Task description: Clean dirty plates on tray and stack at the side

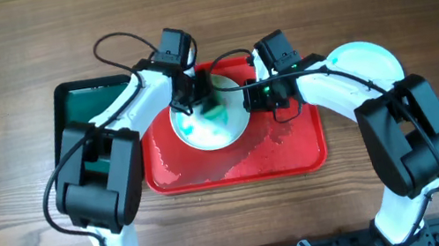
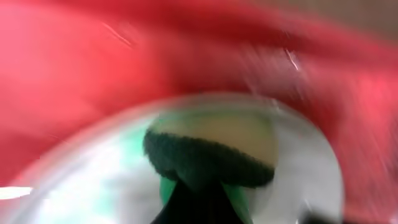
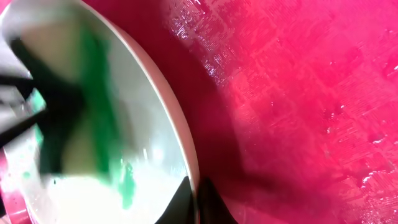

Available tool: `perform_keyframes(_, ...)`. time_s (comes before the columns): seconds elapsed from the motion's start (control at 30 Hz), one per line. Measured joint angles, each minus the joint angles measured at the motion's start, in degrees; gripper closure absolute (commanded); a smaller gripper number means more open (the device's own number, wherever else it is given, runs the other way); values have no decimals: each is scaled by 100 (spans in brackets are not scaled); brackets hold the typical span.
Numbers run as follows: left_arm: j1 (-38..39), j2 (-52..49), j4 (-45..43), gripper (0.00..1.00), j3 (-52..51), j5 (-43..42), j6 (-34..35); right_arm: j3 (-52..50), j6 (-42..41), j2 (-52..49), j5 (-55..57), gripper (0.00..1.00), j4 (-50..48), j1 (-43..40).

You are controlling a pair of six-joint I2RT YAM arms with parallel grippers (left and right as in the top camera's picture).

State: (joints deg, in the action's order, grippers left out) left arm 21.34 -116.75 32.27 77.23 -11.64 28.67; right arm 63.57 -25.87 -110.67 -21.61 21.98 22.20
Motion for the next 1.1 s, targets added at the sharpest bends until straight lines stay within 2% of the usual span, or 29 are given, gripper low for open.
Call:
perform_keyframes(0.1, -52, 9, 310, 96, 149, 505, 317, 0, -24, 0, 2, 96, 4, 0)
perform_keyframes(0.2, -188, 28, 1001, 96, 402, 575, 402, 2, -68, 0, 2, 96, 28, 0)
perform_keyframes(0.3, -448, 297, 1519, 96, 721, 286, 173, 2, -133, 0, 15, 96, 87, 0)
perform_keyframes(0.5, -802, 1473, 1821, 96, 1058, 46, -308, 0, -184, 0, 28, 96, 155, -11)
perform_keyframes(0.57, -911, 1596, 1976, 96, 1086, 20, -398, 0, -199, 0, 31, 80, 122, -11)
perform_keyframes(0.63, -990, 1556, 2116, 96, 1084, 22, -452, 0, -251, 0, 22, 78, 39, -11)
perform_keyframes(0.67, -1019, 1519, 2144, 96, 1084, 24, -492, 2, -323, 0, 44, 84, -39, -11)
perform_keyframes(0.7, -1023, 1482, 2144, 96, 1084, 26, -531, 2, -391, 0, 42, 96, -63, -11)
perform_keyframes(0.93, -1021, 1268, 2153, 96, 1038, 289, -595, 42, -535, -20, -26, 96, 378, 28)
perform_keyframes(1.1, -1021, 1268, 2155, 96, 1036, 345, -595, -28, -334, 553, 555, 96, 1364, 0)
